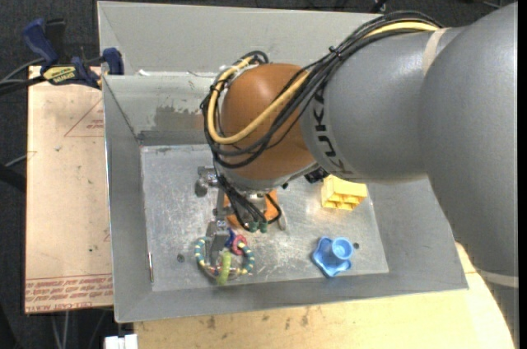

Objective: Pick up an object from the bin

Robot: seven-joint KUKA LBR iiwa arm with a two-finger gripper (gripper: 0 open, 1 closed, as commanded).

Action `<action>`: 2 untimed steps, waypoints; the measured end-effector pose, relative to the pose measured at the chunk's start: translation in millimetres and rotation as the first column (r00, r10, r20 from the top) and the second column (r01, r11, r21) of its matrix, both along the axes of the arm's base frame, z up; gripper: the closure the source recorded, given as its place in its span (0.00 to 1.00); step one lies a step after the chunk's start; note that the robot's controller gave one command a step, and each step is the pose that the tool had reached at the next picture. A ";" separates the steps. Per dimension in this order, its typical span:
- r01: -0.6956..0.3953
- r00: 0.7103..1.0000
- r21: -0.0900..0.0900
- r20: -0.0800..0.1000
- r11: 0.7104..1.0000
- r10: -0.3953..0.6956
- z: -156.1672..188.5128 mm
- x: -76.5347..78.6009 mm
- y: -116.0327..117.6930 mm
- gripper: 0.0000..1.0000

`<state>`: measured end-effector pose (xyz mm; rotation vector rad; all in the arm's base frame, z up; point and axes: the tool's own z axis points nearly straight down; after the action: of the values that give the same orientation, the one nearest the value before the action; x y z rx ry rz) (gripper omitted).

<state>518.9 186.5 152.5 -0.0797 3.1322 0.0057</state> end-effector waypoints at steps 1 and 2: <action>-0.238 0.971 -0.002 -0.007 0.971 0.238 -81.8 -26.7 -33.2 1.00; -0.237 0.972 -0.001 0.003 0.972 0.237 -80.8 -24.2 -33.0 0.00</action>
Offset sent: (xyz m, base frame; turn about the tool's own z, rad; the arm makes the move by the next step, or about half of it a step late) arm 0.0000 0.0000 0.0000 0.0000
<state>494.7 153.6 71.7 -0.4520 3.0978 0.0056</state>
